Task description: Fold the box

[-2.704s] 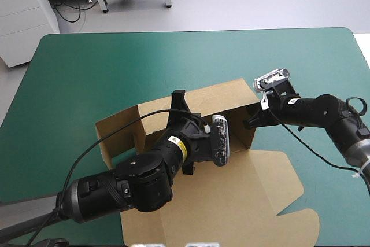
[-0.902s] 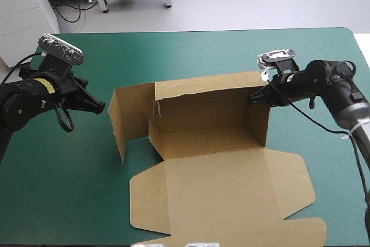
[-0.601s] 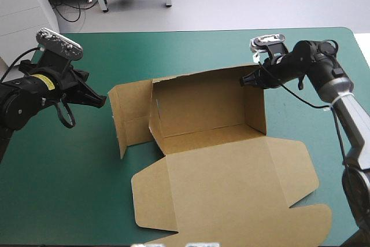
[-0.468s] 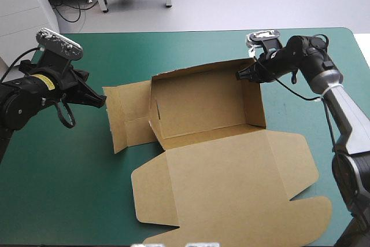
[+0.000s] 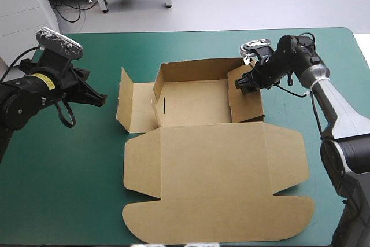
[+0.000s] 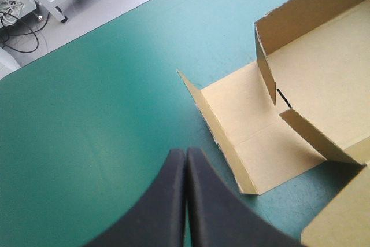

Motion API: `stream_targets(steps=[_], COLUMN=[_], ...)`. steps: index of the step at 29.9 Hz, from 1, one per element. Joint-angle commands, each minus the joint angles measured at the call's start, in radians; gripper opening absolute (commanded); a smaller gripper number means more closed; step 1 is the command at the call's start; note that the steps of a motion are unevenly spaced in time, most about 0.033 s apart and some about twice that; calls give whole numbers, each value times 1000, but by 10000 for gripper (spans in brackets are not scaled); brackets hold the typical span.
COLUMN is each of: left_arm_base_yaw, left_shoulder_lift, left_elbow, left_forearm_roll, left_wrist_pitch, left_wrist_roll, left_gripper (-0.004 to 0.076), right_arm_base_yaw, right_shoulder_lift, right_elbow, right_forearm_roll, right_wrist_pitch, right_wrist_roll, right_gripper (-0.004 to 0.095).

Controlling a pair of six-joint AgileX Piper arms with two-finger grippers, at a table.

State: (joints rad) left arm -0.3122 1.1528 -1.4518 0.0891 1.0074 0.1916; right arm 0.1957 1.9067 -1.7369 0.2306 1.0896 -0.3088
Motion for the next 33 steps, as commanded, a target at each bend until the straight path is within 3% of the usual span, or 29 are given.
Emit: stream_targets(steps=[1,7,16,26,33], left_arm_base_yaw=[0,0,0,0,0], left_shoulder_lift=[-21,-21,-21,-19,-19], left_elbow=[-25,-25,-25,-25,-25], left_forearm_roll=[-6,-6,-6,1,5], left_wrist_pitch=[-69,-69,-62,-60,-60], left_wrist_roll=[-8,-8,-8,-8,-8], left_gripper=[-25,-27,-27,-30,-31], right_arm_base_yaw=[-1,-1,-1,-1,-1], right_shoulder_lift=[-58,-97,-203,-195,-122], right_elbow=[-40,-152,-209,-177,-173], right_forearm_roll=[7,-4,-67,-103,-50], right_wrist_pitch=[25,157,158,158,158], right_wrist_roll=[-14,5,138,238,274], right_gripper=[734,743,742,742,742])
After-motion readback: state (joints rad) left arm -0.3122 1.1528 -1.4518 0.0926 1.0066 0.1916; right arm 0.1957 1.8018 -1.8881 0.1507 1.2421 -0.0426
